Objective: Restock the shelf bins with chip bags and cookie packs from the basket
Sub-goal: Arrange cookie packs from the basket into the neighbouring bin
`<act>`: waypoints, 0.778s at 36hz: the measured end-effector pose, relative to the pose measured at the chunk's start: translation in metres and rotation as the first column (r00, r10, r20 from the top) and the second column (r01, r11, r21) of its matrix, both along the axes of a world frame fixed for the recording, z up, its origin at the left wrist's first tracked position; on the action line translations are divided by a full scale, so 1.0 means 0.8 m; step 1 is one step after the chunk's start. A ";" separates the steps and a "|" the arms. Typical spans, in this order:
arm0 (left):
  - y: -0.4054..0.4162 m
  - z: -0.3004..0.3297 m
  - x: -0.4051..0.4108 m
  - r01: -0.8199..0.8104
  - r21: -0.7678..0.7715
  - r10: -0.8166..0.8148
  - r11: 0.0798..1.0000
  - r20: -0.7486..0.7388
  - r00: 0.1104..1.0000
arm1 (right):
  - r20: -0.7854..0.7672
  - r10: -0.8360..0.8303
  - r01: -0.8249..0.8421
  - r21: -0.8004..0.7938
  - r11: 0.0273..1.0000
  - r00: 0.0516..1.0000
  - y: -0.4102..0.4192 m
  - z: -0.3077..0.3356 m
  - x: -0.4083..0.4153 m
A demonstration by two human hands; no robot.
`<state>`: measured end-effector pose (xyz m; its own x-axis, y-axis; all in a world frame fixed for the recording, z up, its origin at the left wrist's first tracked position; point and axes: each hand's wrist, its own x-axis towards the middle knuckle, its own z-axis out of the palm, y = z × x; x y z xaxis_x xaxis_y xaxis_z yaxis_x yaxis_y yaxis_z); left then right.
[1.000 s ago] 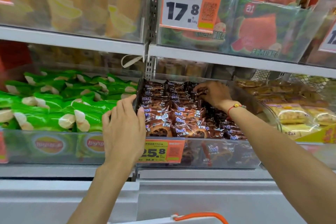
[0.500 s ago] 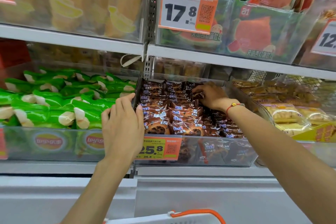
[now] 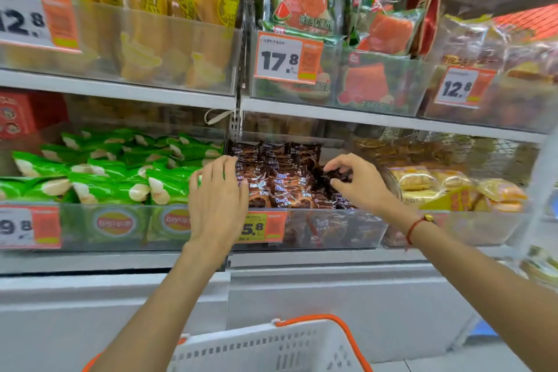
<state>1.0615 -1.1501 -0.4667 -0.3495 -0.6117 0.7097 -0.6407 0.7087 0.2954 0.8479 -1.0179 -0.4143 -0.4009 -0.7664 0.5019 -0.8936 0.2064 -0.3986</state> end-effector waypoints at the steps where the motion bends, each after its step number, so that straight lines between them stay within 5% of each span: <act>1: 0.008 0.003 0.001 0.022 -0.048 -0.022 0.999 0.001 1.000 | 0.004 0.019 -0.019 -0.038 0.999 1.000 0.013 -0.002 0.012; 5: 0.040 0.005 0.001 0.142 -0.186 -0.135 0.972 0.049 0.990 | 0.063 0.080 -0.074 -0.090 0.993 0.995 0.057 -0.028 0.055; 8: 0.066 -0.008 0.000 0.229 -0.197 -0.202 0.953 0.146 0.968 | 0.090 0.100 -0.102 0.026 0.994 0.991 0.084 -0.065 0.071; 12: 0.101 -0.039 -0.003 0.316 0.065 -0.319 0.947 0.324 0.891 | 0.209 0.073 -0.130 0.272 0.954 0.975 0.111 -0.130 0.073; 19: 0.129 -0.128 -0.005 0.209 0.400 -0.449 0.892 0.743 0.497 | 0.291 0.010 -0.215 0.684 0.697 0.957 0.129 -0.240 0.072; 23: 0.133 -0.187 -0.008 0.089 0.576 -0.560 0.812 0.727 0.397 | 0.281 -0.009 -0.230 0.804 0.548 0.960 0.131 -0.305 0.073; 28: 0.141 -0.291 -0.008 -0.096 0.857 -0.732 0.507 0.487 0.476 | 0.232 0.031 -0.224 0.886 0.406 0.972 0.136 -0.368 0.079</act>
